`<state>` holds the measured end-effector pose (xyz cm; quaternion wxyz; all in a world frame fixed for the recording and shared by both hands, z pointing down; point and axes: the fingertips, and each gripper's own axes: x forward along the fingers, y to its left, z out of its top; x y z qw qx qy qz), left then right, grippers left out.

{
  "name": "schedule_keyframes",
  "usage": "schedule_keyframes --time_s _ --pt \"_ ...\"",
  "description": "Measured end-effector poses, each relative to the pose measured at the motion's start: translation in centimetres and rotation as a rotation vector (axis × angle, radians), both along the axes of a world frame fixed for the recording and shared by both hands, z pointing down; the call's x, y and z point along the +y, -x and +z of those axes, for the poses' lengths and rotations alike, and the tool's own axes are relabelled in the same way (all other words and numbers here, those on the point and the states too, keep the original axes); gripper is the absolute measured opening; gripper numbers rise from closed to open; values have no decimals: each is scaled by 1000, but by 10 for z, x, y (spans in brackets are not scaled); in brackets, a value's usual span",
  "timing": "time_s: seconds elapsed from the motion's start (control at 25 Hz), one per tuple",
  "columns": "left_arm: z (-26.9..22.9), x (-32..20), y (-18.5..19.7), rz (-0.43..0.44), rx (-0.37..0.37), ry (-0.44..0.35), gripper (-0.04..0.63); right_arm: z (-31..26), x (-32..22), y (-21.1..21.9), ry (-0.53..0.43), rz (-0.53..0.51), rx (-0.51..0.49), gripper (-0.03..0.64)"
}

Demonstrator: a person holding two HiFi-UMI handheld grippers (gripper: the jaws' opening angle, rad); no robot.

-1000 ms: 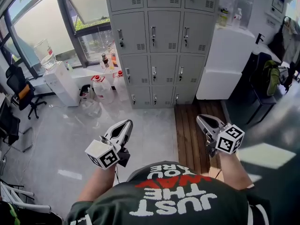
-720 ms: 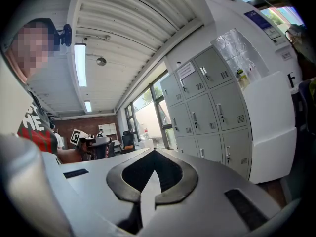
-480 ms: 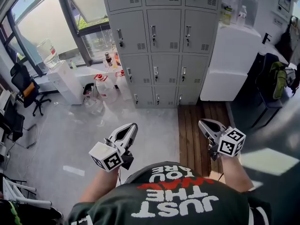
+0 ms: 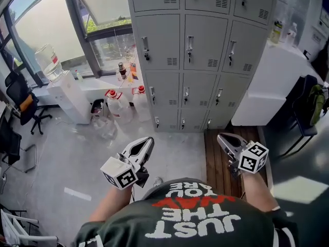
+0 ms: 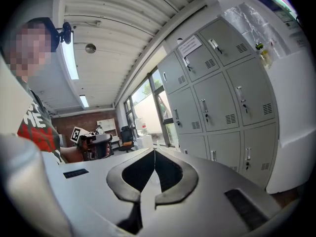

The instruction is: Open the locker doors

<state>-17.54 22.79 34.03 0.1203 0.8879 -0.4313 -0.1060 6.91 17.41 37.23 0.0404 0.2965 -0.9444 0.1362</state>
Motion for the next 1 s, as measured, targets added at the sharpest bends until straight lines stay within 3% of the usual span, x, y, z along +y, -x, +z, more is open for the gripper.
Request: schedule_keyframes --time_s 0.24,0.44,0.72,1.0 --pt "-28 -118 102 61 -53 -9 -2 -35 -115 119 -34 11 -12 34" --pt "-36 -189 162 52 -44 -13 -3 -35 -178 178 -27 -2 21 34" --pt "-23 -263 184 31 -28 23 -2 -25 -254 197 1 -5 26 34" --pt "-29 -330 166 -62 -29 6 -3 -39 -335 211 -70 -149 61 34"
